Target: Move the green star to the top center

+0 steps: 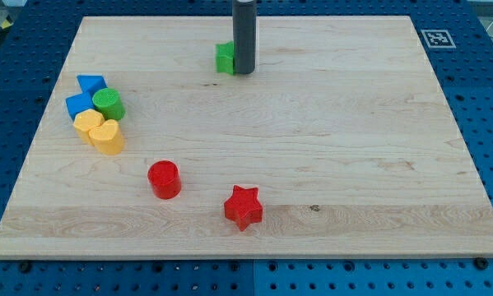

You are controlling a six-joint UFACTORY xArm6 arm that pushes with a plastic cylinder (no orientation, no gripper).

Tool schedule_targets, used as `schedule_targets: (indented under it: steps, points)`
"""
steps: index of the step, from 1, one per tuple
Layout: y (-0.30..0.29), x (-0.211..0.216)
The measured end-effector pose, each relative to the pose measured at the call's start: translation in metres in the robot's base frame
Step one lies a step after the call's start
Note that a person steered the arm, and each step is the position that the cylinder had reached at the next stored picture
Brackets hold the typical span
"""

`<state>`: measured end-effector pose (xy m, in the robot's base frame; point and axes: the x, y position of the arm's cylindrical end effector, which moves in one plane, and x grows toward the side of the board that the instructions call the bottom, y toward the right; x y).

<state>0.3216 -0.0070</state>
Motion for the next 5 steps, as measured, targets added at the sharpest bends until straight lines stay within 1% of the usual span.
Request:
schedule_targets:
  steps: [1,2,3,5]
  points:
    - [0.006,0.005]
    - [0.004,0.032]
    - [-0.013,0.030]
    - [-0.018,0.014]
